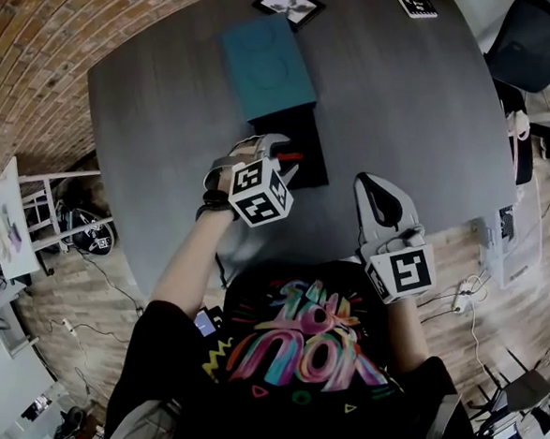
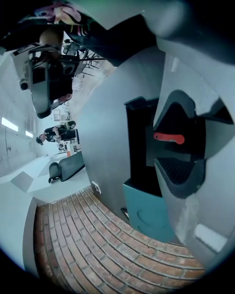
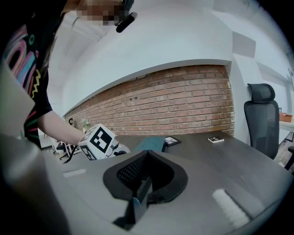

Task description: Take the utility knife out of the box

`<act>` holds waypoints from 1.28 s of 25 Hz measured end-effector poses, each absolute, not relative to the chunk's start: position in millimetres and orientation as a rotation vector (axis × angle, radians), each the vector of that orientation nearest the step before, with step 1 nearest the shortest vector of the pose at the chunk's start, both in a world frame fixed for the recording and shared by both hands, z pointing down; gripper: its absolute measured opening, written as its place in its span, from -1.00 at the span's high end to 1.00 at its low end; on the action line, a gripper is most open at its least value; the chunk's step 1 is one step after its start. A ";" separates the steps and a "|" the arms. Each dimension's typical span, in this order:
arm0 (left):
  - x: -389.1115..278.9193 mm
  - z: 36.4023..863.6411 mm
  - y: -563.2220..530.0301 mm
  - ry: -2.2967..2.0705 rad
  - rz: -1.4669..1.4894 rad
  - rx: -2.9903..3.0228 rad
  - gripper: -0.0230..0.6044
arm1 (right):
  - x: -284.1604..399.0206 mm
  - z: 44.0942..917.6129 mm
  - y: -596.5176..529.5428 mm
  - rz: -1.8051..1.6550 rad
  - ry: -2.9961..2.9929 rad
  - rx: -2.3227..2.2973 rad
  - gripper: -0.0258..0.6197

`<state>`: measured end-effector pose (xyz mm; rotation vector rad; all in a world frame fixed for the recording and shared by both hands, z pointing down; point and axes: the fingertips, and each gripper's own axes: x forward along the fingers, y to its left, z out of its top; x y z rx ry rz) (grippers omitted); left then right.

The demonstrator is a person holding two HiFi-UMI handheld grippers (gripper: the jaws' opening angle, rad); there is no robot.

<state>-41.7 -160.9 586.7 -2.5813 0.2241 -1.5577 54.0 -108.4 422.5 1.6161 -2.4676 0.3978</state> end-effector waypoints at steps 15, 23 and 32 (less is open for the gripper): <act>-45.0 628.2 -157.4 -0.267 -1.820 -2.260 0.39 | 82.5 433.1 -104.2 0.439 -2.383 1.686 0.92; -44.0 629.4 -151.6 -0.364 -1.890 -2.275 0.50 | 88.6 435.5 -105.2 0.461 -2.355 1.720 0.92; -43.2 629.9 -147.7 -0.370 -1.864 -2.244 0.64 | 92.9 437.0 -103.2 0.465 -2.329 1.725 0.92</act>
